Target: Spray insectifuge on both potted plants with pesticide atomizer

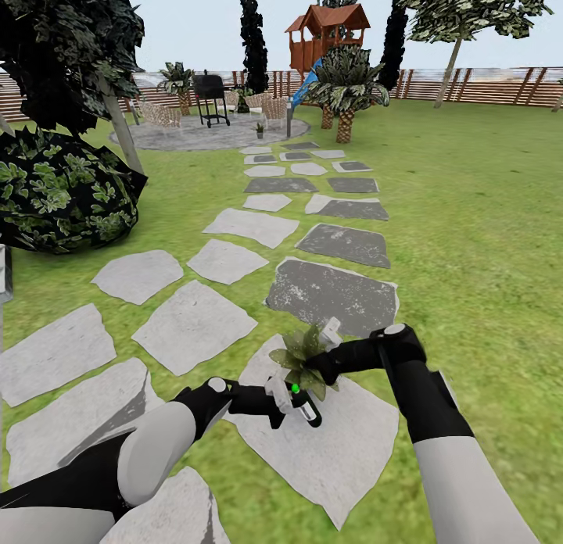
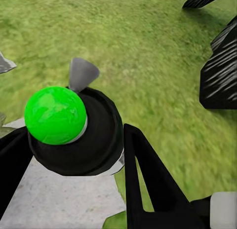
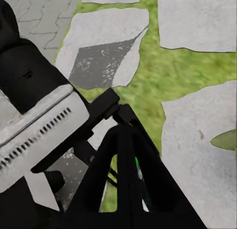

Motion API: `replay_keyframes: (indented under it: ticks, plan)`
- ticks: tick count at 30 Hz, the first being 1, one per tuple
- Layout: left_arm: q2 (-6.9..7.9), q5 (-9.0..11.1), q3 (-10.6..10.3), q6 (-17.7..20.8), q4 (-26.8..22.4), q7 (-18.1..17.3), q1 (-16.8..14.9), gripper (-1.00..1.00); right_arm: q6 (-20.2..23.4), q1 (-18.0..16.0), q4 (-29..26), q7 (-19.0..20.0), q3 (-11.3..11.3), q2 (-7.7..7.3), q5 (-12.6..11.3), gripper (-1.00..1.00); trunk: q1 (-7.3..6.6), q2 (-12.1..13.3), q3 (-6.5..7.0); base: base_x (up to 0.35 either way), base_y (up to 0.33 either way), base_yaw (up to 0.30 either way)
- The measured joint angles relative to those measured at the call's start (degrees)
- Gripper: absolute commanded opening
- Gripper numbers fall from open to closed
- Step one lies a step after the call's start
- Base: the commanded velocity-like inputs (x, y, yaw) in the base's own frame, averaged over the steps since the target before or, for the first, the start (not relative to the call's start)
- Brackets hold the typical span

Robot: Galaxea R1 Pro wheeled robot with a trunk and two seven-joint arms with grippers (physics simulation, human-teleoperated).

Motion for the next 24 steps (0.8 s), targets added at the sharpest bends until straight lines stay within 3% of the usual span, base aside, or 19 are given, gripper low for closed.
replay_keyframes:
  ticks: [2, 5, 11, 16, 24]
  plan:
    - [0.00, -0.04, 0.00, 0.00, 0.03, -0.04, 0.00, -1.00, -0.01, 0.00, 0.00, 0.00, 0.01, 0.05, -2.30, -1.00, 0.00, 0.00, 0.00, 0.000, 0.000, 0.000]
    - [0.00, -0.06, 0.01, 0.00, 0.04, -0.06, 0.00, -1.00, -0.01, 0.00, 0.00, 0.01, 0.01, 0.00, -2.97, -1.00, 0.00, 0.00, 0.00, 0.000, 0.000, 0.000]
    - [0.00, -0.03, 0.15, -0.18, -0.08, -1.15, 0.00, -1.00, -0.09, 0.00, -0.01, 0.03, 0.01, -0.03, -3.10, -1.00, 0.00, 0.00, 0.00, 0.000, 0.000, 0.000]
    - [0.00, 0.08, 0.97, -0.27, -0.34, -7.01, 0.00, -1.00, -0.10, 0.01, 0.00, 0.02, 0.01, 0.00, -3.09, -1.00, 0.00, 0.00, 0.00, 0.000, 0.000, 0.000]
    - [0.01, 0.14, 1.90, -0.05, -2.70, -8.28, -0.01, -1.00, -0.18, 0.00, 0.00, 0.02, 0.01, 0.00, -3.09, -1.00, 0.00, 0.00, 0.00, 0.000, 0.000, 0.000]
